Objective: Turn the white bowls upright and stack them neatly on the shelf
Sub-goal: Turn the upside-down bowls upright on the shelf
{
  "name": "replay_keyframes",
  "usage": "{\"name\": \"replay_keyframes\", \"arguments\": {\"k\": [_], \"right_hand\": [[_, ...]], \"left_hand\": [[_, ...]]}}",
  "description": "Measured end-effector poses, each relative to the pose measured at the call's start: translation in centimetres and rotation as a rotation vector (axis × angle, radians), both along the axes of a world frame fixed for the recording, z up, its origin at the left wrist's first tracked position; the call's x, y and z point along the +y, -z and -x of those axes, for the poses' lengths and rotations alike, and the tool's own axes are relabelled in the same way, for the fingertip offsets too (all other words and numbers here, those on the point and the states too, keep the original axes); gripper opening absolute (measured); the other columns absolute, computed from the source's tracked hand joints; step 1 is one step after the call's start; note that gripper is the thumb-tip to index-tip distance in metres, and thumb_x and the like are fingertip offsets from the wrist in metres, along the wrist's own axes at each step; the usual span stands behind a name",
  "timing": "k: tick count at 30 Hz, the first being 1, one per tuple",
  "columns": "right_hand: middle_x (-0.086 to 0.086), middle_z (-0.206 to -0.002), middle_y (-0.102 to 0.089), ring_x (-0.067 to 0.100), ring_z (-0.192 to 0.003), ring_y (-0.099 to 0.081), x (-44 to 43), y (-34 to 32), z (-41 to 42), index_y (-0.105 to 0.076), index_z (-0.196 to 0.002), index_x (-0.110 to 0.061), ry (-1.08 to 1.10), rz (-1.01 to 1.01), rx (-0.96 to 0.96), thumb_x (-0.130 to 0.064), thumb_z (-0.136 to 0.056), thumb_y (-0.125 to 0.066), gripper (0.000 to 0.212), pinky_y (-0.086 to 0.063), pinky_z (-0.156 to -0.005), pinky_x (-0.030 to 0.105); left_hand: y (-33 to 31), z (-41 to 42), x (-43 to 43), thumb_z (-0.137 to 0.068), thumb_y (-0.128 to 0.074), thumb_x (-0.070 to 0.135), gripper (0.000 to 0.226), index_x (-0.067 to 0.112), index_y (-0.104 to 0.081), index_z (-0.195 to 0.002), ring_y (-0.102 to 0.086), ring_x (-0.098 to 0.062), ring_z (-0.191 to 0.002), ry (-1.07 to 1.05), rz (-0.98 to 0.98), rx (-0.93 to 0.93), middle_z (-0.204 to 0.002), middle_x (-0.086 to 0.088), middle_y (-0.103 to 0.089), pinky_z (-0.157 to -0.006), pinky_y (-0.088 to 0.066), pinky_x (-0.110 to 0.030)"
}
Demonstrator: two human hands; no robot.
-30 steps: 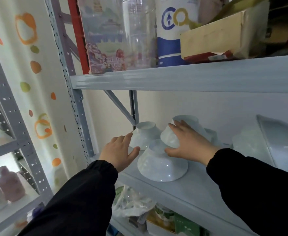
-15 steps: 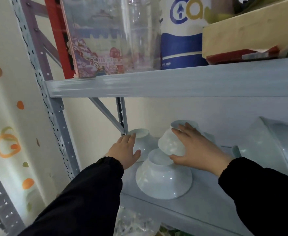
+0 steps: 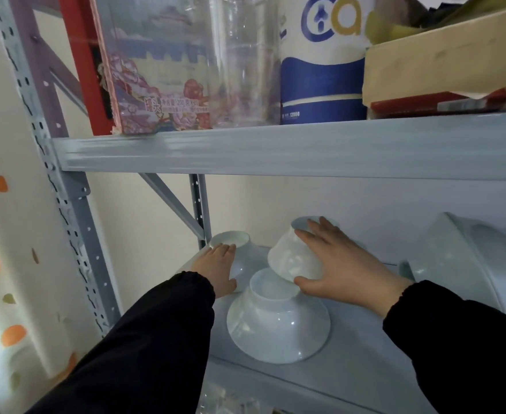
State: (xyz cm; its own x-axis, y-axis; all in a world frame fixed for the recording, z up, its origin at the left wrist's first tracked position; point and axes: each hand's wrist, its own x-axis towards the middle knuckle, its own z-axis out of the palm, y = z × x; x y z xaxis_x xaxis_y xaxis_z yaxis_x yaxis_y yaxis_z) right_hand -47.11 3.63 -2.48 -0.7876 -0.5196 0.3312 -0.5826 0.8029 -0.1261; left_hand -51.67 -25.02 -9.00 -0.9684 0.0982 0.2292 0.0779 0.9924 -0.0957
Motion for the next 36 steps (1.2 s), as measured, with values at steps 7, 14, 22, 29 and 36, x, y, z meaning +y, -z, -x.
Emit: {"name": "replay_keyframes", "arguments": {"k": [7, 14, 22, 29, 36], "right_hand": [[-0.008, -0.168, -0.001, 0.014, -0.154, 0.009, -0.8, 0.1, 0.6, -0.014, -0.159, -0.029, -0.019, -0.011, -0.026, -0.061, -0.084, -0.060, 0.094, -0.001, -0.124, 0.029], [-0.014, -0.167, -0.001, 0.010, -0.153, 0.008, -0.8, -0.2, 0.7, -0.013, -0.159, -0.032, -0.006, -0.012, -0.059, -0.061, -0.084, -0.059, 0.092, -0.006, -0.122, 0.028], [-0.013, -0.167, -0.002, 0.010, -0.154, 0.007, -0.6, -0.1, 1.7, -0.013, -0.157, -0.036, -0.024, 0.002, -0.069, -0.067, -0.080, -0.055, 0.093, -0.012, -0.124, 0.035], [-0.010, -0.168, -0.001, 0.009, -0.153, 0.009, -1.3, 0.2, 1.7, -0.014, -0.158, -0.035, -0.051, 0.009, -0.067, -0.061, -0.085, -0.057, 0.089, -0.004, -0.124, 0.030], [-0.007, -0.168, 0.001, 0.010, -0.153, 0.011, -2.2, -0.2, 1.9, -0.012, -0.159, -0.033, -0.078, -0.019, -0.055, -0.061, -0.086, -0.055, 0.089, 0.001, -0.122, 0.028]], "left_hand": [[0.6, -2.4, -1.9, -0.078, -0.065, 0.051, 0.099, 0.010, -0.015, -0.153, -0.037, -0.025, -0.134, -0.040, 0.065, 0.042, -0.148, -0.005, -0.033, -0.109, -0.034, -0.030], [1.0, -6.6, -3.5, -0.077, -0.062, 0.059, 0.108, 0.011, -0.006, -0.155, -0.029, -0.021, -0.139, -0.080, 0.057, 0.029, -0.150, -0.003, -0.027, -0.105, -0.037, -0.027], [0.4, -12.5, -4.6, -0.058, -0.064, 0.077, 0.138, 0.015, 0.012, -0.155, -0.024, -0.019, -0.140, -0.100, 0.110, -0.040, -0.151, -0.001, -0.016, -0.111, -0.034, -0.027], [1.3, -15.0, -5.3, -0.044, -0.084, 0.051, 0.137, 0.010, -0.008, -0.151, -0.051, -0.026, -0.121, -0.063, 0.259, 0.024, -0.131, -0.006, -0.041, -0.101, -0.045, -0.032], [0.2, -15.2, -5.5, -0.069, -0.070, 0.047, 0.117, 0.013, 0.002, -0.154, -0.034, -0.018, -0.133, -0.069, 0.171, 0.037, -0.147, 0.000, -0.021, -0.104, -0.038, -0.021]]}}
